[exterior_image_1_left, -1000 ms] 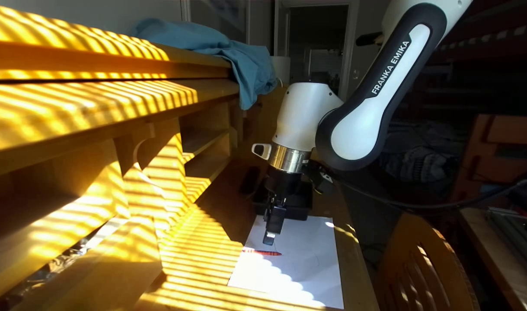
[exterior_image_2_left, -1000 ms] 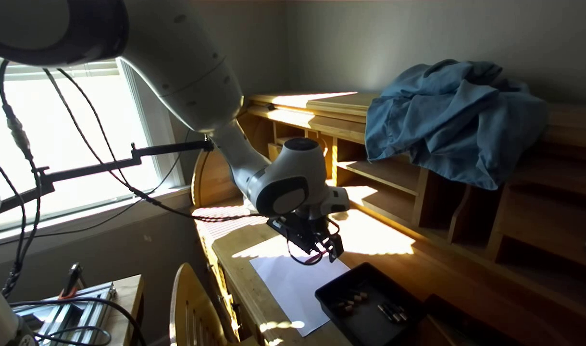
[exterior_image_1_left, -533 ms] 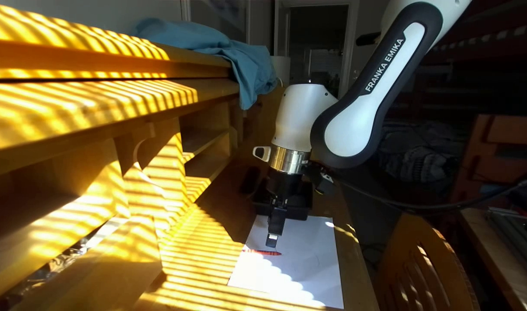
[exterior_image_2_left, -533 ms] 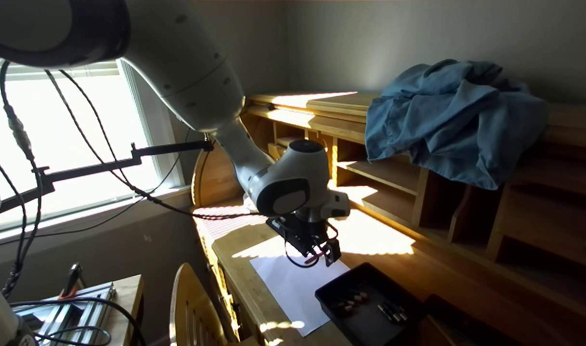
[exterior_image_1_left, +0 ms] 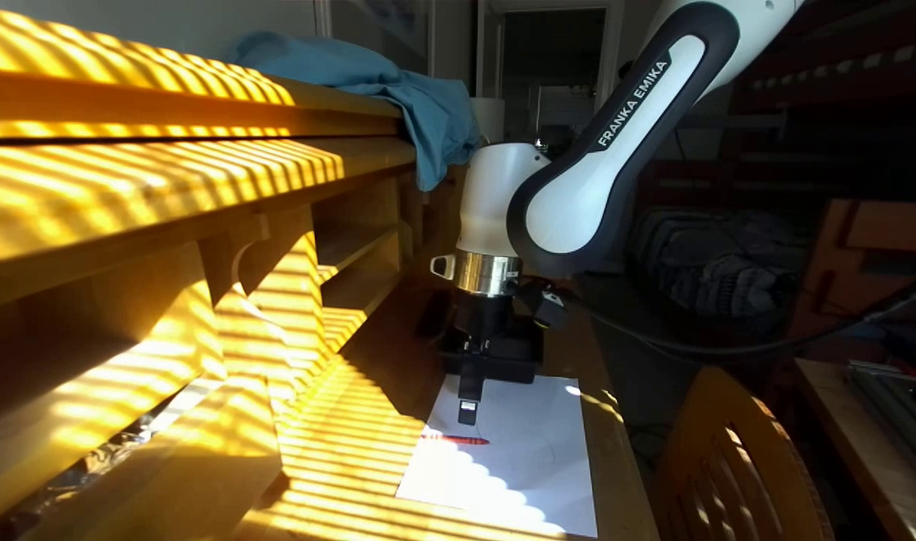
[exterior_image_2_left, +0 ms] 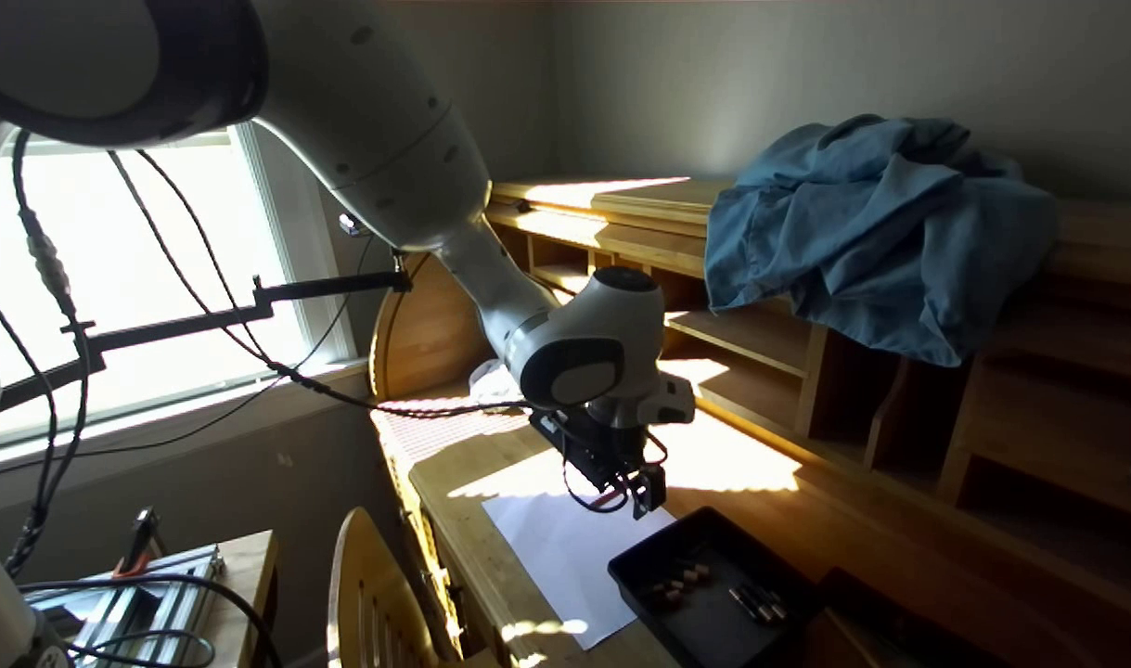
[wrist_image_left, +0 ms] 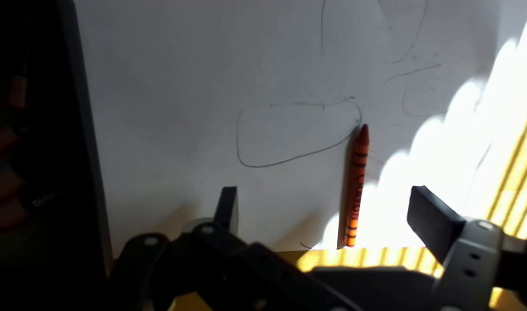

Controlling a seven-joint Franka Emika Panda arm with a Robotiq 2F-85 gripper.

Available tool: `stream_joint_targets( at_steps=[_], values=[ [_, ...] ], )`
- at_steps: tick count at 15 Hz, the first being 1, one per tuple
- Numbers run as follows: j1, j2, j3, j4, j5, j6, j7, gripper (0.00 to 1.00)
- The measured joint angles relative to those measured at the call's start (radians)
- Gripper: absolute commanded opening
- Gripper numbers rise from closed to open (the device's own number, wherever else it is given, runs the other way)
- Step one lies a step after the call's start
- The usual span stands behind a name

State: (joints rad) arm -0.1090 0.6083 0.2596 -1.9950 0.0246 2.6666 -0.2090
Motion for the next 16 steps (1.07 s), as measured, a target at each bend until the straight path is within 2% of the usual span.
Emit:
stream_joint_targets(
  at_steps=[11, 16],
  values=[
    [0.054, 0.08, -0.008, 0.155, 0.018, -0.11, 0.001, 1.0],
    [0.078, 0.11, -0.017, 0.215, 0.018, -0.194, 0.008, 1.0]
  ],
)
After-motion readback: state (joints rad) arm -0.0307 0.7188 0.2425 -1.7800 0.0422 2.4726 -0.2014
